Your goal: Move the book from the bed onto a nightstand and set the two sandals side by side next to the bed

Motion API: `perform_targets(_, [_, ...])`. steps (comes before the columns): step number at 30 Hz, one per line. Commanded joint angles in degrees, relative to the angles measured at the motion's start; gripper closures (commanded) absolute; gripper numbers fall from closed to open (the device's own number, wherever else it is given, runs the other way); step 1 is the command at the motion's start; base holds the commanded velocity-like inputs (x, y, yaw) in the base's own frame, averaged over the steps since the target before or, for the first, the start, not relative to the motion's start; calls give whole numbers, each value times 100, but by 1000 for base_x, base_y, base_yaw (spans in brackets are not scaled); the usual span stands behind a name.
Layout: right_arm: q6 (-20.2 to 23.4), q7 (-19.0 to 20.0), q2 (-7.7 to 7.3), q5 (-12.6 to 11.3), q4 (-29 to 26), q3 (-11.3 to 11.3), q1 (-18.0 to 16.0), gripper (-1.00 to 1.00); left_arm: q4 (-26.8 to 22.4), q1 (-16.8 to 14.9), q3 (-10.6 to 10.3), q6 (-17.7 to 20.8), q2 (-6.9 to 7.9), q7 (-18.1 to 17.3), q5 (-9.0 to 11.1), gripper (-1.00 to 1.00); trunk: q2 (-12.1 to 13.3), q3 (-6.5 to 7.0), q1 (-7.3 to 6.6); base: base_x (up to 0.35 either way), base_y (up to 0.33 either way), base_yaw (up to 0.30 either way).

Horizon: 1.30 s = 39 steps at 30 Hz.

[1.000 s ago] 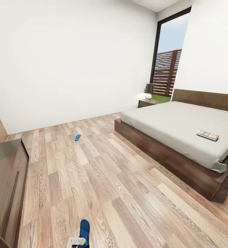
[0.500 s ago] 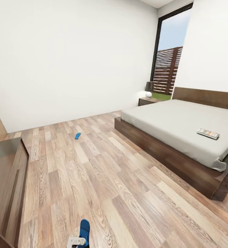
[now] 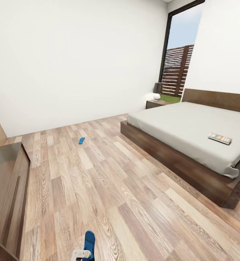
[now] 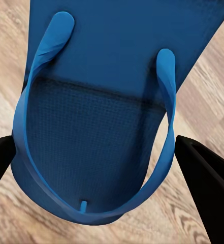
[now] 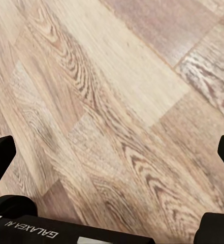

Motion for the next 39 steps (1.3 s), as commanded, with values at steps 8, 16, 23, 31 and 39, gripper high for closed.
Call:
perform_targets(8, [53, 29, 1, -45, 1, -21, -3, -100, 1, -3, 51, -25, -10, -19, -57, 100, -2, -78, -1, 0, 0, -8])
perform_targets(16, [52, 29, 1, -45, 1, -21, -3, -100, 1, -3, 51, -25, -8, -18, -56, 100, -2, -150, -1, 0, 0, -69])
perform_targets(23, [54, 29, 1, -45, 1, -21, -3, -100, 1, -3, 51, -25, -8, -19, -59, 100, -2, -205, -1, 0, 0, -141])
perform_targets(31, [50, 29, 1, -45, 40, -19, -3, -100, 1, -3, 51, -25, -8, -20, -61, 100, -2, -215, -1, 0, 0, -31])
perform_targets(39, [49, 29, 1, -45, 322, -46, -3, -100, 1, -3, 51, -25, -8, -21, -59, 100, -2, -216, -1, 0, 0, -2])
